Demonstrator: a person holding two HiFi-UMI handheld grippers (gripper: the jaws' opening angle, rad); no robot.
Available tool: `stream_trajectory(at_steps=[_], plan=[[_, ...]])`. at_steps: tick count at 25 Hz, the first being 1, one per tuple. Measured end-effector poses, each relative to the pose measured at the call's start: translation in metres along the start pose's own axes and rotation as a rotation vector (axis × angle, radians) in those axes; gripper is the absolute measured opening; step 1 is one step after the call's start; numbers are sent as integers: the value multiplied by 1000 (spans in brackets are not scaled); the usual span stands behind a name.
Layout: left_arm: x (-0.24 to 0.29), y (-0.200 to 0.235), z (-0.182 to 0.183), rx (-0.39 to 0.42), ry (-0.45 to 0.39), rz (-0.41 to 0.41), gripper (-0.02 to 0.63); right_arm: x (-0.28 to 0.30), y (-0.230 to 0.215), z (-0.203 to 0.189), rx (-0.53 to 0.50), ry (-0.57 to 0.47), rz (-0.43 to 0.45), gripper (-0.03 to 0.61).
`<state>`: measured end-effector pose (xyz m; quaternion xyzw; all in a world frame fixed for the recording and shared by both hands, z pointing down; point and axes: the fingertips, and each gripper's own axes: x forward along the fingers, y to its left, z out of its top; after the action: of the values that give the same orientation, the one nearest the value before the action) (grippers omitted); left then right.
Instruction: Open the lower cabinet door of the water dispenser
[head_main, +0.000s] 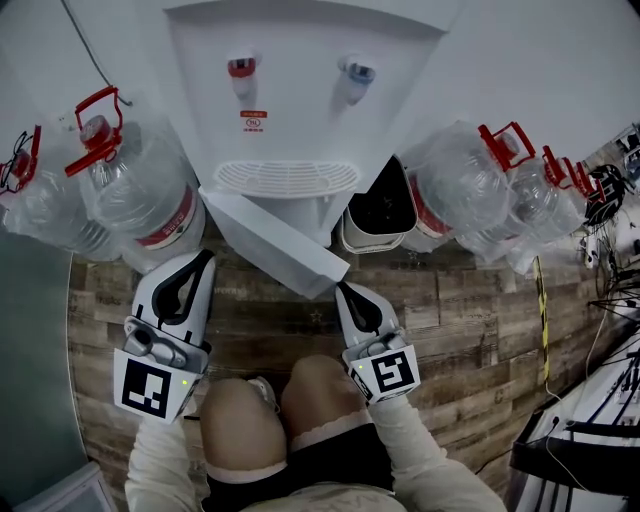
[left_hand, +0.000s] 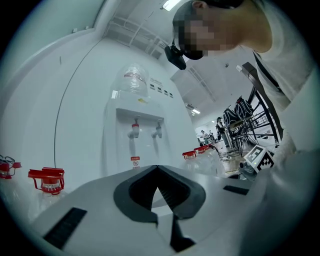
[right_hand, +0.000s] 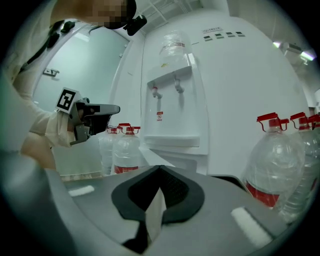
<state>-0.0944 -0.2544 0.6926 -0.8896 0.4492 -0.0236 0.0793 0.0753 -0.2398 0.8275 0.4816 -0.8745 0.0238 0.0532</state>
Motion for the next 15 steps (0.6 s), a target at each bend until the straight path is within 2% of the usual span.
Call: stream_trajectory(at_steps=[6,15], plan=[[3,11,11,-33,35,-20,2,6,-2,33,5,-10,-63,9],[-2,13,67,-84,89,-38,2,-9,-6,111,62,-17,-138,9]])
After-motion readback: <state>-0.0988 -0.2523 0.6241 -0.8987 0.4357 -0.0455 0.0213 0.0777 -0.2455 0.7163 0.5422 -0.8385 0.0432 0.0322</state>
